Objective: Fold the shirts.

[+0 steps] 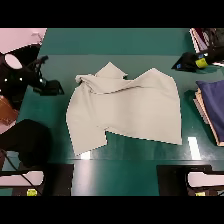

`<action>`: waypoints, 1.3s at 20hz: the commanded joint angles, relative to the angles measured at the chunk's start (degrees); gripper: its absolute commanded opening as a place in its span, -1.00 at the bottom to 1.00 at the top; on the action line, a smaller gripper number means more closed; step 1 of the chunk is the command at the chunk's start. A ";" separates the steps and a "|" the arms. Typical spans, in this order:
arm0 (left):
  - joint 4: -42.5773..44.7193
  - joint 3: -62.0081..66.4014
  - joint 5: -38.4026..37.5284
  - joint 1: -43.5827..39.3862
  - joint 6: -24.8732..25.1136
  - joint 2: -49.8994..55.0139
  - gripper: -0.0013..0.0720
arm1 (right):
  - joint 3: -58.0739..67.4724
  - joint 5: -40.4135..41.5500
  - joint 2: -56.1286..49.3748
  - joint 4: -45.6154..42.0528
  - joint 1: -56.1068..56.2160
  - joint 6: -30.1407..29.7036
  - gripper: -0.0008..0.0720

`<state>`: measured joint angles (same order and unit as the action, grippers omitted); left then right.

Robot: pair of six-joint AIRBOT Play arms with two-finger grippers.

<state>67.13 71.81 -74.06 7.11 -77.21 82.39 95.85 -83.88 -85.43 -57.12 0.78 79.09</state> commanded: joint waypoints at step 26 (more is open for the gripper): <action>-11.69 -22.91 9.97 1.20 5.64 -16.11 -0.87 | -65.09 2.12 24.87 -6.93 -25.83 -0.57 0.23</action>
<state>55.33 48.86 -63.88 8.27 -71.61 66.98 36.56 -81.43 -59.46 -63.40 -22.70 78.52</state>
